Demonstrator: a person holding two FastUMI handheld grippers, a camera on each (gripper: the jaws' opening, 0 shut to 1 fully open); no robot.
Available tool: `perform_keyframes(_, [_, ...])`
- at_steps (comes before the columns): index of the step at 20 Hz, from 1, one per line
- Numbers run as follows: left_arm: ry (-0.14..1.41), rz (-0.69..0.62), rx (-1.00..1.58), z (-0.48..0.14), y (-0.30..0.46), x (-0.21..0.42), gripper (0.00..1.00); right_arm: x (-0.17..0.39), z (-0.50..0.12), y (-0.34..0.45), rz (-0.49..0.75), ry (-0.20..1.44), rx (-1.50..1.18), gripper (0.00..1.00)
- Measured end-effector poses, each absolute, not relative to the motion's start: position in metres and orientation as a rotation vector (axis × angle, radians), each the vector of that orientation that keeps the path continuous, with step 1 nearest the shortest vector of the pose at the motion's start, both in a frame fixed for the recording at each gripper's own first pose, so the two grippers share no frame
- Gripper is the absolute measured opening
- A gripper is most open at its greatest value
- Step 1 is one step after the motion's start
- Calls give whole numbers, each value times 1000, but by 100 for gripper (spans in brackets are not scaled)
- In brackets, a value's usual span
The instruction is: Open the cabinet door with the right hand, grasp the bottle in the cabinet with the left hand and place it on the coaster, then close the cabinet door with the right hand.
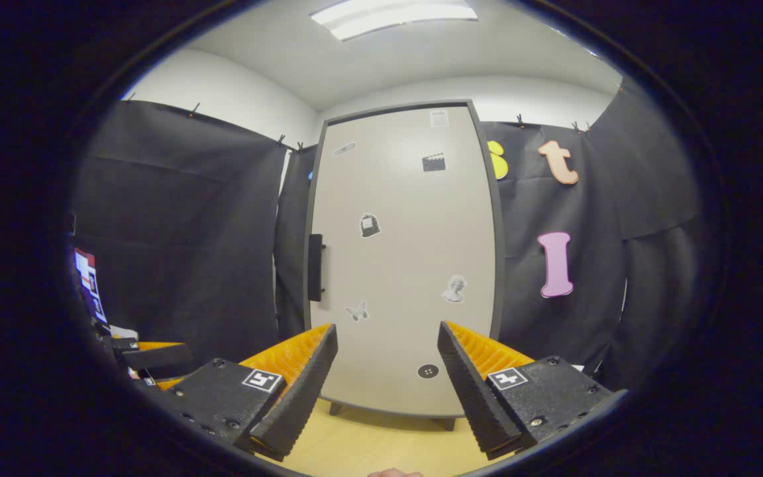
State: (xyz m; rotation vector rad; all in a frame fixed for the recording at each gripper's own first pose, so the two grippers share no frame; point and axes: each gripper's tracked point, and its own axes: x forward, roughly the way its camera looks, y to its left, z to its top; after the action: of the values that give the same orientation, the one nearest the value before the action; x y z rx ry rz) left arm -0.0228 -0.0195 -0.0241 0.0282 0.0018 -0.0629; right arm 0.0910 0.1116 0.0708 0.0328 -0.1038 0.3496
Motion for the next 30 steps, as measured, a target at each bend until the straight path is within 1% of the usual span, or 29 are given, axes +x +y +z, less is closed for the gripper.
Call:
perform_keyframes(1, [6, -70, 27, -25, -21, -24, 95, 99, 73, 119, 363, -96, 35, 95])
perform_keyframes(2, [7, -75, 26, -26, -22, -24, 95, 107, 75, 128, 380, -91, 37, 98])
perform_keyframes(9, [14, -66, 35, -30, -13, -25, 95, 159, 92, 194, 476, -91, -10, 98])
perform_keyframes(10, [13, -61, 37, -31, -11, -25, 95, 169, 95, 206, 489, -90, -12, 95])
perform_keyframes(11, [12, -56, 38, -31, -9, -25, 95, 177, 97, 216, 500, -87, -14, 95])
perform_keyframes(12, [11, -51, 39, -30, -7, -26, 95, 186, 100, 226, 514, -83, -18, 98])
perform_keyframes(13, [11, -45, 38, -31, -5, -26, 95, 193, 102, 236, 525, -80, -20, 98])
perform_keyframes(18, [12, -22, 30, -32, 7, -25, 95, 226, 110, 277, 548, -61, -18, 98])
perform_keyframes(19, [15, -17, 28, -33, 9, -25, 95, 232, 111, 283, 549, -59, -17, 95])
perform_keyframes(20, [18, -13, 25, -34, 11, -24, 95, 239, 111, 291, 562, -54, -17, 98])
perform_keyframes(21, [22, -8, 23, -35, 14, -23, 95, 244, 110, 296, 570, -45, -13, 95])
perform_keyframes(23, [30, 5, 23, -38, 20, -23, 95, 255, 107, 304, 568, -22, 5, 95])
perform_keyframes(25, [30, 18, 18, -38, 24, -23, 95, 266, 109, 309, 566, -12, 27, 93])
perform_keyframes(26, [29, 23, 15, -38, 26, -23, 95, 272, 109, 310, 555, -8, 32, 87])
perform_keyframes(27, [28, 28, 13, -37, 28, -23, 95, 276, 109, 311, 542, -2, 32, 87])
perform_keyframes(28, [28, 33, 12, -37, 31, -22, 95, 279, 109, 311, 536, 8, 32, 78])
perform_keyframes(29, [27, 37, 12, -36, 33, -22, 95, 280, 111, 314, 542, 10, 40, 75])
perform_keyframes(30, [27, 41, 11, -37, 35, -21, 95, 282, 110, 316, 538, 12, 44, 69])
